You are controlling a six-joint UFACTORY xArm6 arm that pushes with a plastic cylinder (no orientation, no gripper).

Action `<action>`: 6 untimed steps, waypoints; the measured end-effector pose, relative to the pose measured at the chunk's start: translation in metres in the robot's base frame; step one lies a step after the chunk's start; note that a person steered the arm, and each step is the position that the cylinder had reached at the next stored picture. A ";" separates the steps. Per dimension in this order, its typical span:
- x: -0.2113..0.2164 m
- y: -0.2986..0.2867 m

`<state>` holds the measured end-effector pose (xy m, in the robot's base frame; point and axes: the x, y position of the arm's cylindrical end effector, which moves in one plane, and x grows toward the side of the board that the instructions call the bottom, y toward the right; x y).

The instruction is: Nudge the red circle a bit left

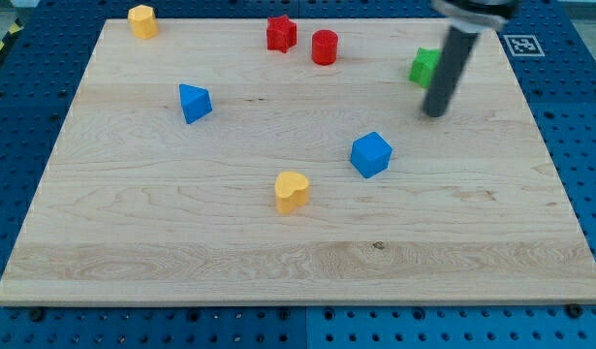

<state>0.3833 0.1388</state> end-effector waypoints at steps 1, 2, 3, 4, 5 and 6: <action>-0.018 -0.053; -0.061 -0.064; -0.068 -0.071; -0.086 -0.075; -0.099 -0.075; -0.109 -0.075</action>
